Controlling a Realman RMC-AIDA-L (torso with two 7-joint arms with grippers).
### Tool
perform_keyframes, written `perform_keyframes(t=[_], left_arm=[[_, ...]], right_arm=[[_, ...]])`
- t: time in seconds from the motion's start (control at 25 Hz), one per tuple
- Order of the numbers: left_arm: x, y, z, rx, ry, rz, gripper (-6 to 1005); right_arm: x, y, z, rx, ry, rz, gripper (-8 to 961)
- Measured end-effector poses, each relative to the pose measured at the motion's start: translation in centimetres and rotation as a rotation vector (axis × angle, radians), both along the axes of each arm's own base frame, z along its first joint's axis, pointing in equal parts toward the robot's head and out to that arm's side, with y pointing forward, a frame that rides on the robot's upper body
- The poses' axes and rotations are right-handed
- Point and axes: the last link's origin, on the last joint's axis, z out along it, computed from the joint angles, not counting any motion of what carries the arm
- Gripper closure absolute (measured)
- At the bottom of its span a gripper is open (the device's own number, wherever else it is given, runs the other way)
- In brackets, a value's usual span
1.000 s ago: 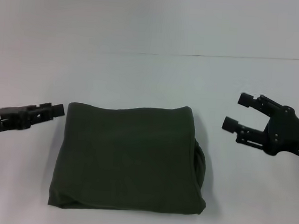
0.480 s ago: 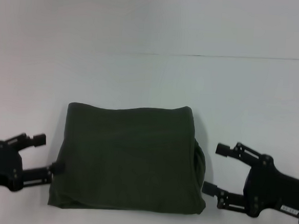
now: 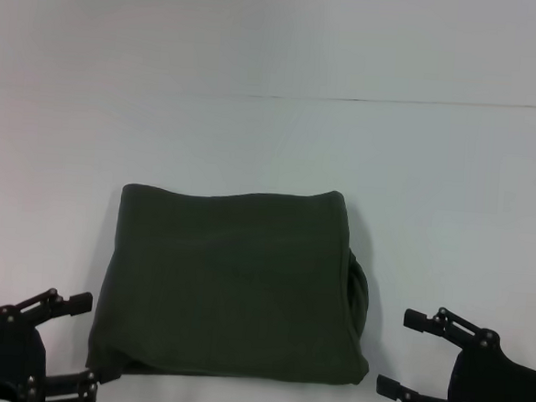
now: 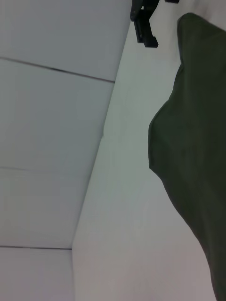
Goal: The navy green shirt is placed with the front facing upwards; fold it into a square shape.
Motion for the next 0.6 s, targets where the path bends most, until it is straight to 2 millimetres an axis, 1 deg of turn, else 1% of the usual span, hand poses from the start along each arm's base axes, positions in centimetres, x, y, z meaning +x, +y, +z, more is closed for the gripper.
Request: perform_keyframes(t=[0.24, 0.6], left_arm=[[-0.25, -0.48, -0.60, -0.033, 0.024, -0.017, 65], [-0.25, -0.53, -0.19, -0.019, 0.014, -0.018, 65]], right_arm=[[0.46, -0.18, -0.36, 0.015, -0.026, -0.013, 28], [0.48, -0.18, -0.30, 0.019, -0.022, -0.016, 28]])
